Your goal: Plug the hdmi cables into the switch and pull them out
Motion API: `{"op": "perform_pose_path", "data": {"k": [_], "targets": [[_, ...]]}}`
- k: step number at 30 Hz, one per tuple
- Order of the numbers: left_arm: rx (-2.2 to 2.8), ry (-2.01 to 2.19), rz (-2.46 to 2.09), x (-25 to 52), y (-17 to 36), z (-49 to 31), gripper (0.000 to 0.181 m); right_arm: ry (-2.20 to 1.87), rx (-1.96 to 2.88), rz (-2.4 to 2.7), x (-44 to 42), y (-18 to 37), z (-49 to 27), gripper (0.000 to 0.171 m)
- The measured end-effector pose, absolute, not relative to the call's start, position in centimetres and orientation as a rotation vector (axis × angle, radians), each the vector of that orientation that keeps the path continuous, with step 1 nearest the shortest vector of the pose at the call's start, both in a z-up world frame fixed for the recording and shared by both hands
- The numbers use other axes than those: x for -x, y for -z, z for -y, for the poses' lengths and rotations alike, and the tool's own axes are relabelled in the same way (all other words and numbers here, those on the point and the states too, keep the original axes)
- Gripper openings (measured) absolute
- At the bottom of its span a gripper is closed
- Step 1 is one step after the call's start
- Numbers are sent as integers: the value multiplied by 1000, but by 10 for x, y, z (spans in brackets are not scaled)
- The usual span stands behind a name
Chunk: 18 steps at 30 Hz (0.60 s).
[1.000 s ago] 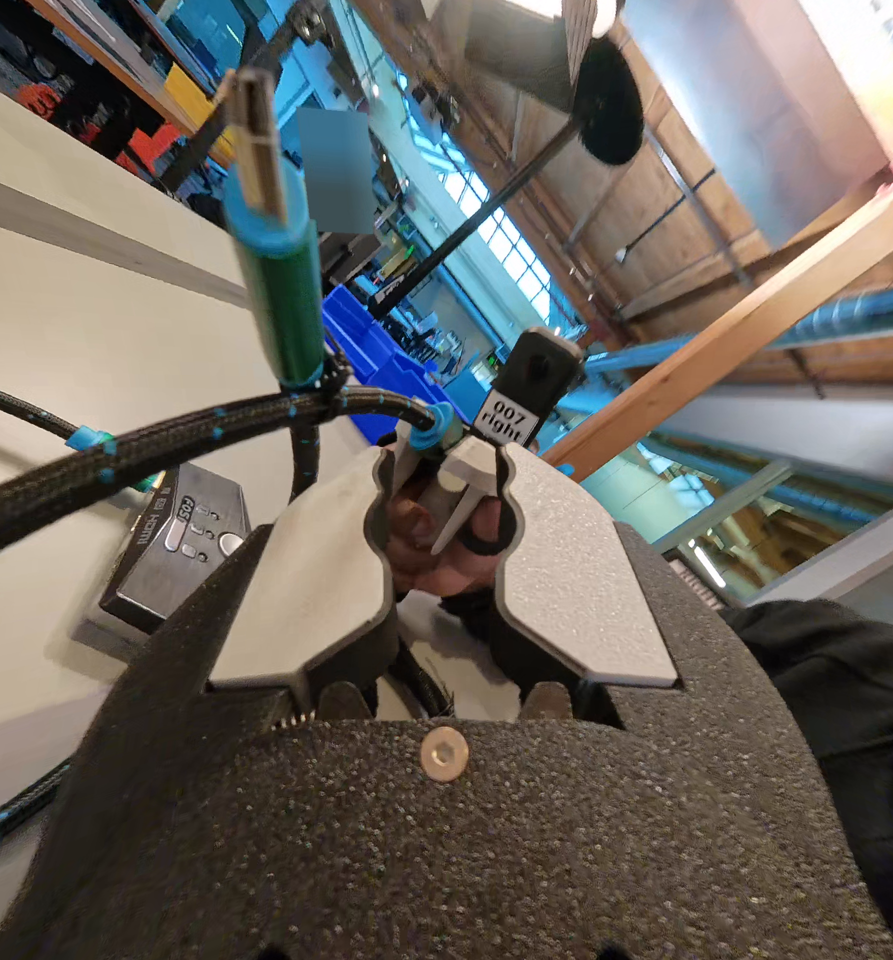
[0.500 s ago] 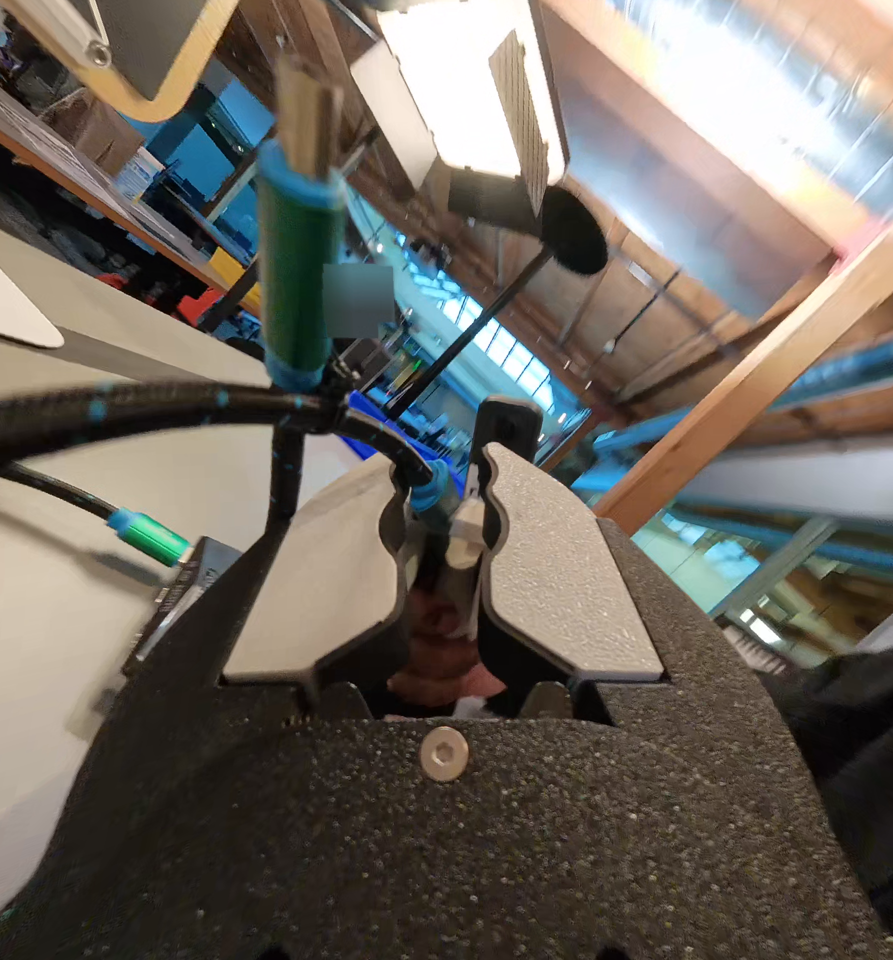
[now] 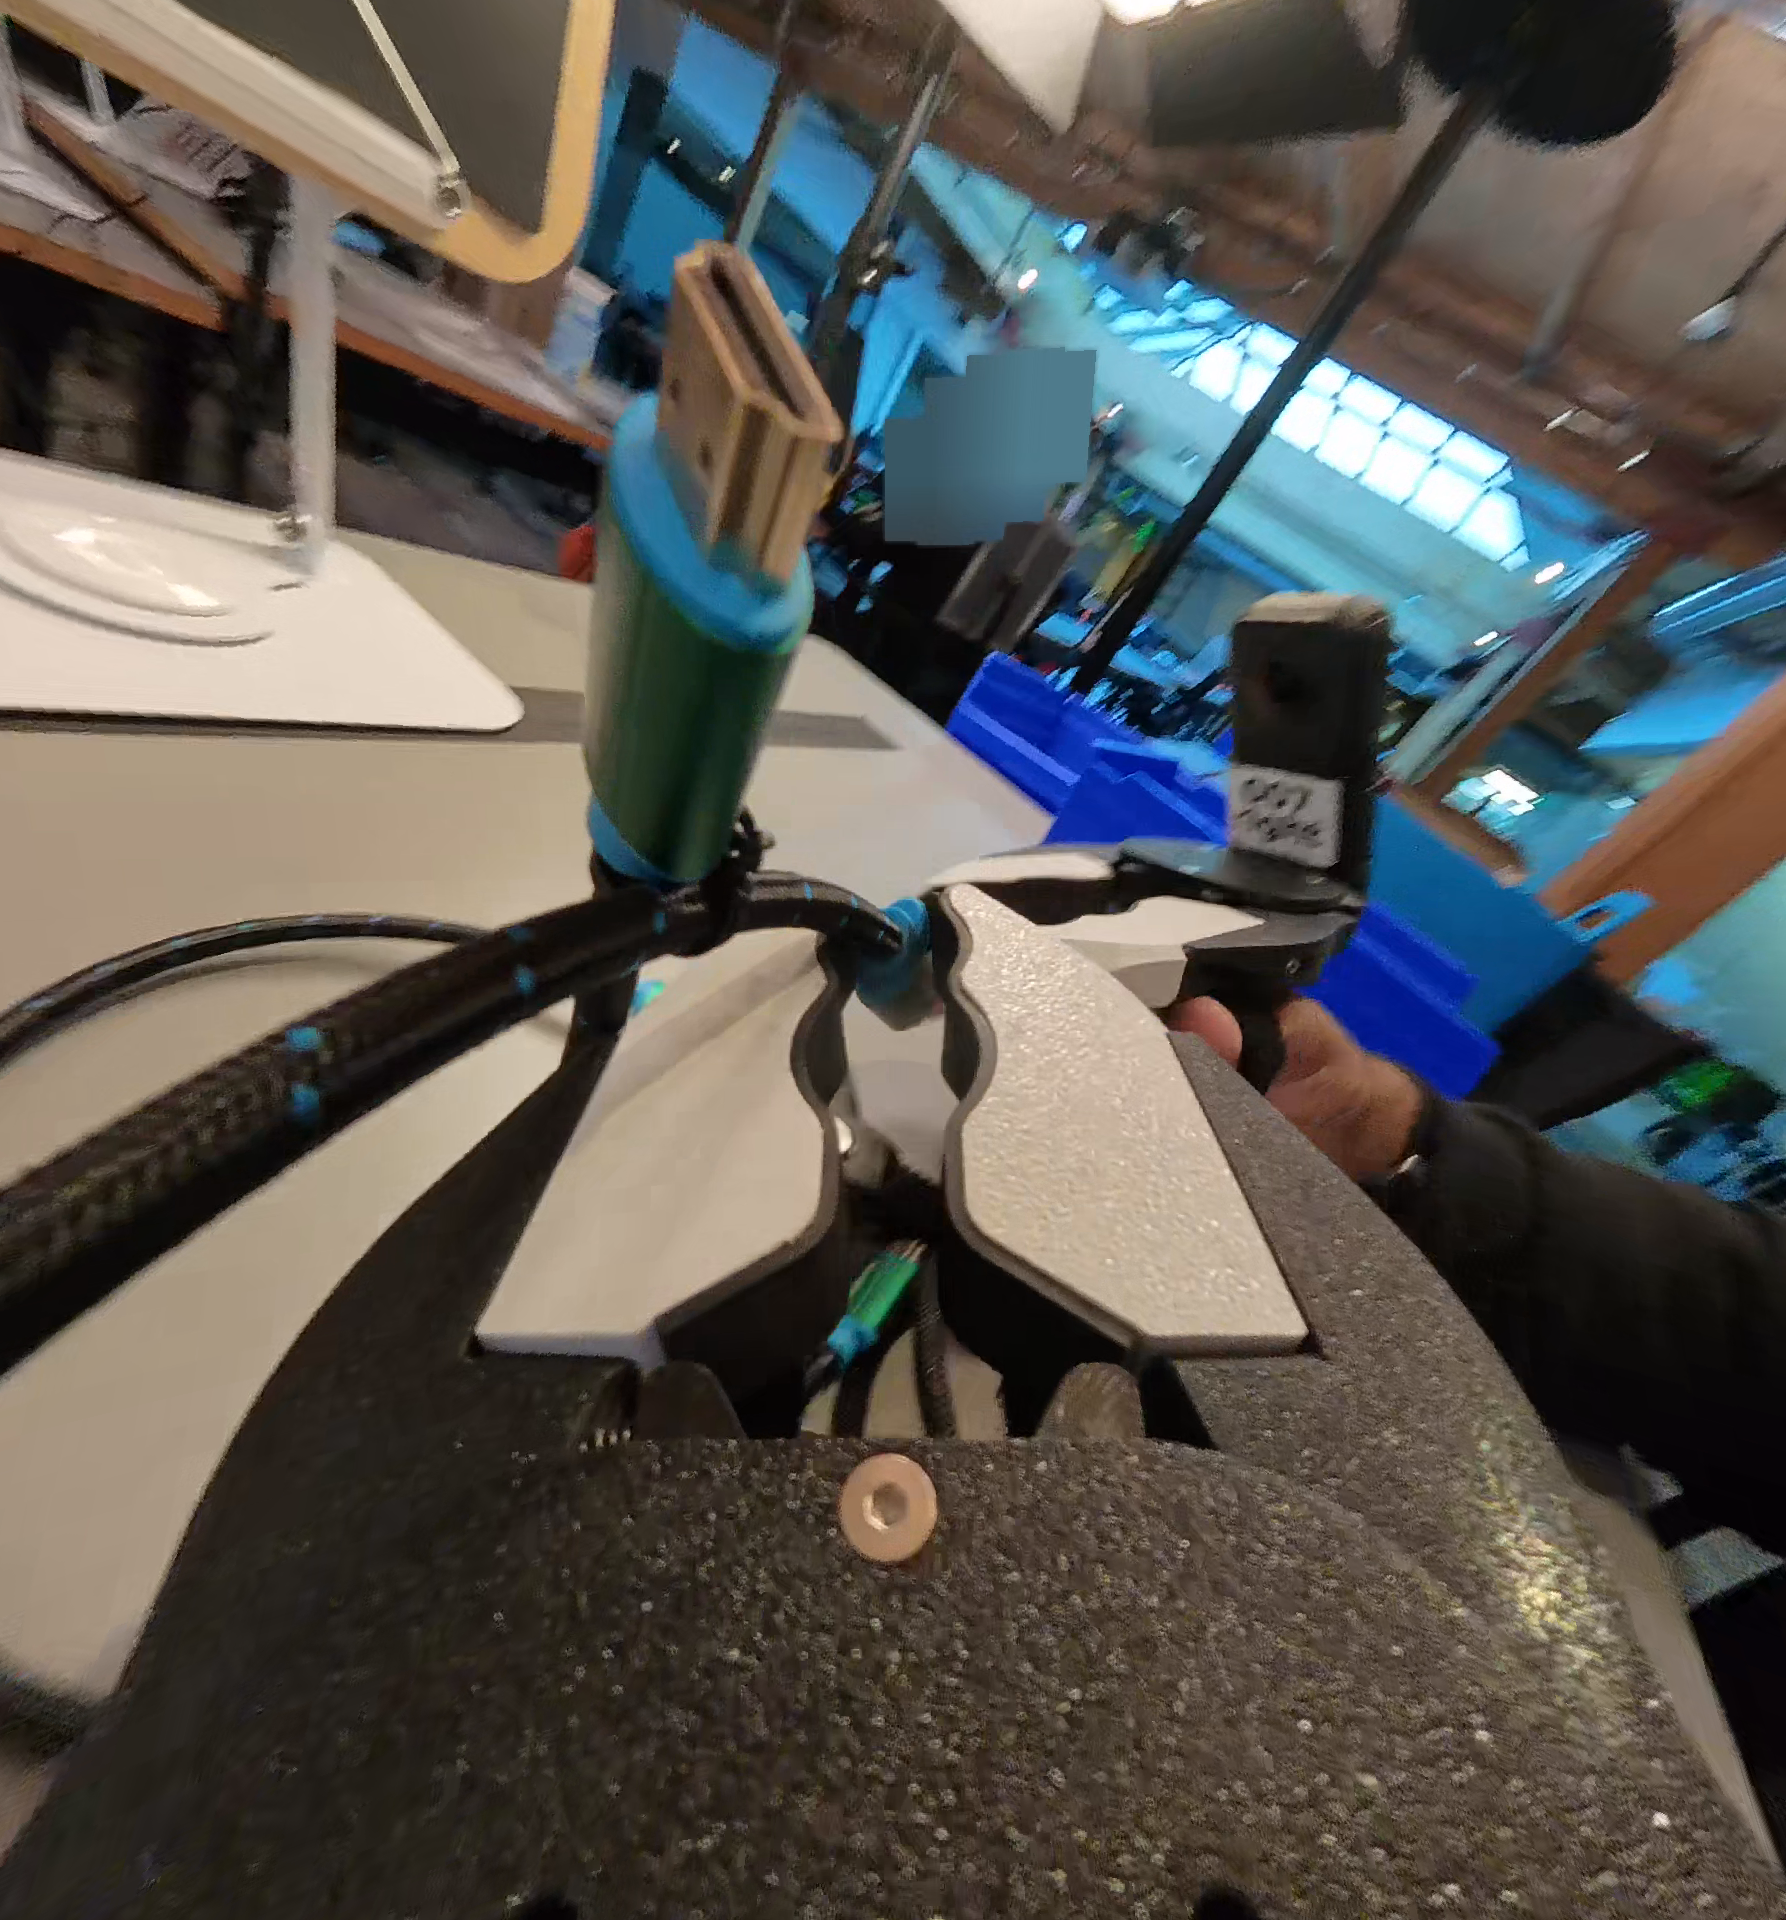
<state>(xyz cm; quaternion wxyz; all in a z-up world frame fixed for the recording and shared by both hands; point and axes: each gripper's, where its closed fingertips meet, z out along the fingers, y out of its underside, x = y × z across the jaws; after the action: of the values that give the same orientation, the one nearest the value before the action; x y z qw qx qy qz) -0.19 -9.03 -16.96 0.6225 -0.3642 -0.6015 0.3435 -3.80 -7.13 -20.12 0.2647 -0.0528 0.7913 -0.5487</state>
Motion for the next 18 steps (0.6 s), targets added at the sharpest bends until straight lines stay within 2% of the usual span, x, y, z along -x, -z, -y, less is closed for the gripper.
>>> {"op": "perform_pose_path", "data": {"k": [4,6,12,18], "targets": [[921,-836,1601,-6,196,115,14,1323,86,-2393,72,233,68,57],[939,-863,1685,-11,206,125,14,1224,48,-2419,74,244,64,64],[963,-821,1755,-10,222,126,13,1012,117,-2606,64,271,49,101],[952,-756,1776,-7,231,122,13,930,200,-2697,51,280,63,122]]}}
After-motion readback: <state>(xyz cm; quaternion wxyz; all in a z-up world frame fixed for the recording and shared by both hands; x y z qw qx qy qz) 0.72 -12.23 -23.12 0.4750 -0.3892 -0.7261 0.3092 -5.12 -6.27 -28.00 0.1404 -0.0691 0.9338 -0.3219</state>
